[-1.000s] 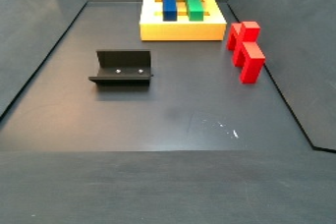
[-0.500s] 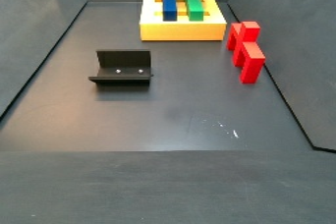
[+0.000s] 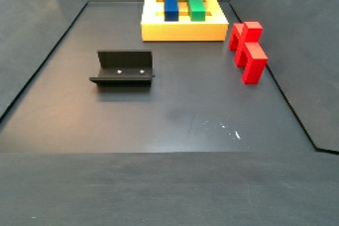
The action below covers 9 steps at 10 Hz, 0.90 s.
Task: Pick up the purple object. Move up. Place the purple object on the fixture. Regrasp the purple object. Move to above the board. Insert the purple object.
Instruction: Insert the purple object.
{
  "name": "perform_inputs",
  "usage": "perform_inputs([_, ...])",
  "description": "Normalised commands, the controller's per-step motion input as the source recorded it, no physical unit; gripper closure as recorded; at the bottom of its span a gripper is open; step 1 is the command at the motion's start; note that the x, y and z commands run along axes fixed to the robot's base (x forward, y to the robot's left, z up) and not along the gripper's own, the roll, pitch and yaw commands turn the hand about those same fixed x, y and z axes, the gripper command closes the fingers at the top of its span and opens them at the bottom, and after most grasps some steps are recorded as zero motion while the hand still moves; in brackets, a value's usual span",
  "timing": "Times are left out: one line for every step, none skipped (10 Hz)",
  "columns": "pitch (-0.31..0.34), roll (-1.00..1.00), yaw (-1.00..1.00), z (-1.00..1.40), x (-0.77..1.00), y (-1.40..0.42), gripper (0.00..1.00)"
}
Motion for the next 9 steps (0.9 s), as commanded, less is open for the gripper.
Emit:
perform_inputs([-0.02, -0.02, 0.03, -0.11, 0.09, -0.08, 1.0])
perform_inputs([-0.019, -0.01, 0.04, -0.13, 0.08, -0.1, 1.0])
perform_inputs([-0.023, 0.0, 0.04, -0.14, 0.05, -0.09, 1.0])
perform_inputs([-0.021, 0.0, 0.04, -0.14, 0.02, -0.07, 1.0])
perform_inputs([-0.02, 0.0, 0.03, -0.16, 0.0, -0.03, 1.0])
perform_inputs([0.0, 0.0, 0.06, -0.17, 0.01, 0.0, 1.0])
perform_inputs([0.0, 0.01, 0.03, -0.15, 0.02, -0.06, 1.0])
perform_inputs([0.0, 0.02, 0.0, -0.13, 0.03, -0.1, 1.0])
perform_inputs([0.0, 0.03, 0.0, -0.13, 0.01, -0.12, 1.0])
